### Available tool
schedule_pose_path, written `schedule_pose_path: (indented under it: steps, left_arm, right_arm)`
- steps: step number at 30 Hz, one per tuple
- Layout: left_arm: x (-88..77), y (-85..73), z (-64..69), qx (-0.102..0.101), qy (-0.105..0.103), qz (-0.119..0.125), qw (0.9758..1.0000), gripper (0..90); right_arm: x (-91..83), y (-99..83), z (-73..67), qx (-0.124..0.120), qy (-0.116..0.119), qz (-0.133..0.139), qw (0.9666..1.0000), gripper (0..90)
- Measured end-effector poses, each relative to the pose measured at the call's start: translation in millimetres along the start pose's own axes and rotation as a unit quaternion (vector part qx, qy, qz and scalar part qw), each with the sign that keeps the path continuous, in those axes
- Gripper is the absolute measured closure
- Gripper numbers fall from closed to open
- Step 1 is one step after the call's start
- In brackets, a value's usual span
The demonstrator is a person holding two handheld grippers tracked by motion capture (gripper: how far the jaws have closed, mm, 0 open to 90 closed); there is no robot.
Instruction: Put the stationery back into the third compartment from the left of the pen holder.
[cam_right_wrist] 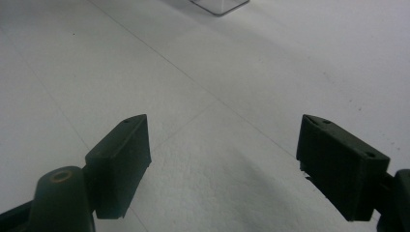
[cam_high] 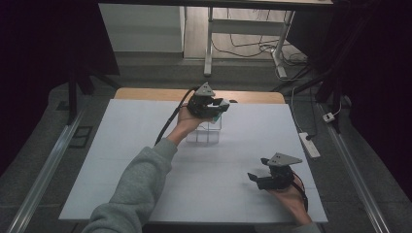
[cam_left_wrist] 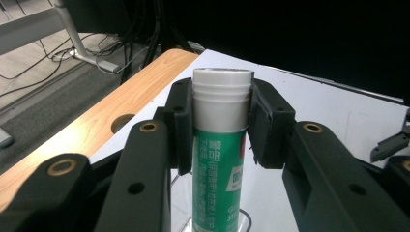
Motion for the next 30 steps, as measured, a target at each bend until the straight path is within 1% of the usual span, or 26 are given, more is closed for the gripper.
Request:
schedule_pose_path:
  steps: [4, 6, 9, 10, 12, 14, 17, 22, 26, 28, 30]
  left_arm:
    - [3.2, -1.5, -1.8, -0.006, -0.002, 0.001, 1.0, 64.4]
    - [4.5, -3.2, -2.6, -0.006, -0.003, -0.002, 1.0, 64.3]
    - [6.4, -6.1, -5.7, -0.006, 0.007, -0.007, 0.9999, 63.5]
    - [5.9, -6.1, -7.0, -0.008, 0.01, -0.005, 0.9999, 60.5]
    - [4.1, -5.2, -8.6, -0.02, 0.012, -0.004, 0.9997, 46.4]
    - [0.6, -5.0, -9.1, -0.022, 0.008, -0.006, 0.9997, 42.0]
    - [-4.3, -6.2, -7.8, -0.017, 0.003, -0.014, 0.9997, 39.7]
    - [-11.3, -9.6, -2.1, -0.005, -0.006, -0.019, 0.9998, 39.6]
    - [-19.7, -14.4, 1.2, 0.013, -0.001, -0.031, 0.9994, 39.3]
    - [-26.0, -17.1, 2.8, 0.012, -0.001, -0.033, 0.9994, 39.4]
    - [-32.9, -20.3, 3.7, 0.015, 0.002, -0.036, 0.9993, 39.5]
  right_arm:
    - [0.3, -0.2, 0.2, 0.0, 0.001, -0.001, 1.0, 18.7]
    - [0.5, -0.3, 0.2, 0.0, 0.001, -0.001, 1.0, 18.6]
    - [1.0, -0.5, 0.2, 0.002, 0.001, -0.001, 1.0, 18.6]
    - [1.1, -0.7, 0.3, 0.002, 0.001, -0.002, 1.0, 18.6]
    - [0.8, -1.0, 0.3, 0.002, 0.003, -0.004, 1.0, 18.5]
    - [1.5, -1.0, 0.4, 0.002, 0.001, -0.002, 1.0, 18.5]
    - [2.0, -1.3, 0.2, 0.001, 0.002, -0.004, 1.0, 18.6]
    - [2.1, -1.5, 0.0, -0.001, 0.001, -0.005, 1.0, 18.6]
    - [1.9, -1.3, 0.0, -0.002, 0.001, -0.004, 1.0, 18.5]
    - [1.2, -1.0, 0.5, 0.0, -0.001, -0.003, 1.0, 18.6]
    - [0.4, -0.5, 1.0, 0.001, -0.002, -0.001, 1.0, 18.7]
Point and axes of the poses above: each handheld gripper's, and its own axes: x roughly forward along the jaws, y roughly out of its top, z roughly to its right, the point moved 8 cm from there along x, roughly forward along the jaws, and after that the axes turned 8 degrees about -x, right-handed, at the moved point
